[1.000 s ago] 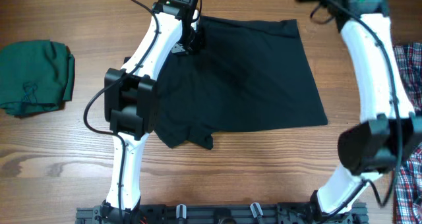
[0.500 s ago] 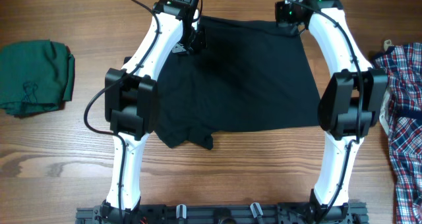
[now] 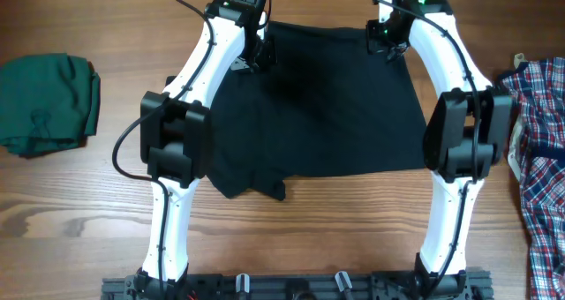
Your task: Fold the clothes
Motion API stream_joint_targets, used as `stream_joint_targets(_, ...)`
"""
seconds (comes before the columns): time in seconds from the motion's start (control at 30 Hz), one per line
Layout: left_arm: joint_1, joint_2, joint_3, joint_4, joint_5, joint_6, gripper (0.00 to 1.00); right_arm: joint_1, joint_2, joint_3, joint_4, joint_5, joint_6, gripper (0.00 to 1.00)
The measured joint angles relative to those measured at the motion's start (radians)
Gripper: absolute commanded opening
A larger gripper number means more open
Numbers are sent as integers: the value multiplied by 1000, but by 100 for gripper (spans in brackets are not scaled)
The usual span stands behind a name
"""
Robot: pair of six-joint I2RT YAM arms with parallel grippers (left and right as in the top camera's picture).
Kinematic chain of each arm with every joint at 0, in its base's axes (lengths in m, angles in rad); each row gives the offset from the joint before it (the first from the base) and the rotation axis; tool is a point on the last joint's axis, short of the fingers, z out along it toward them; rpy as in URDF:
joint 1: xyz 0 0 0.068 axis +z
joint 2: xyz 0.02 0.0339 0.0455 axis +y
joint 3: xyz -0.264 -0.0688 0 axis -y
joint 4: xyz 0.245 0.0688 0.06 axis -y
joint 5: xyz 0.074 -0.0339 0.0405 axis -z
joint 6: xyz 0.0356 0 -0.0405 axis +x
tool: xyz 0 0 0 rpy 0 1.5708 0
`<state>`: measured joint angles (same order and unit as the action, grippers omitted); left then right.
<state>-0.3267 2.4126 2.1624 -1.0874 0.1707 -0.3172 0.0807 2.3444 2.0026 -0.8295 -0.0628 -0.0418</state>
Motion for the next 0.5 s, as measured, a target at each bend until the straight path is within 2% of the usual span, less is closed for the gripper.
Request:
stream_joint_targets(0.17, 0, 0, 0, 0, 0, 0, 12, -1, 75, 0, 49, 1, 15, 4)
stream_joint_targets(0.37, 0, 0, 0, 0, 0, 0, 12, -18, 83, 0, 132, 8, 27, 4)
stream_joint_targets(0.5, 0, 0, 0, 0, -8, -2, 4, -28, 93, 0, 166, 13, 38, 4)
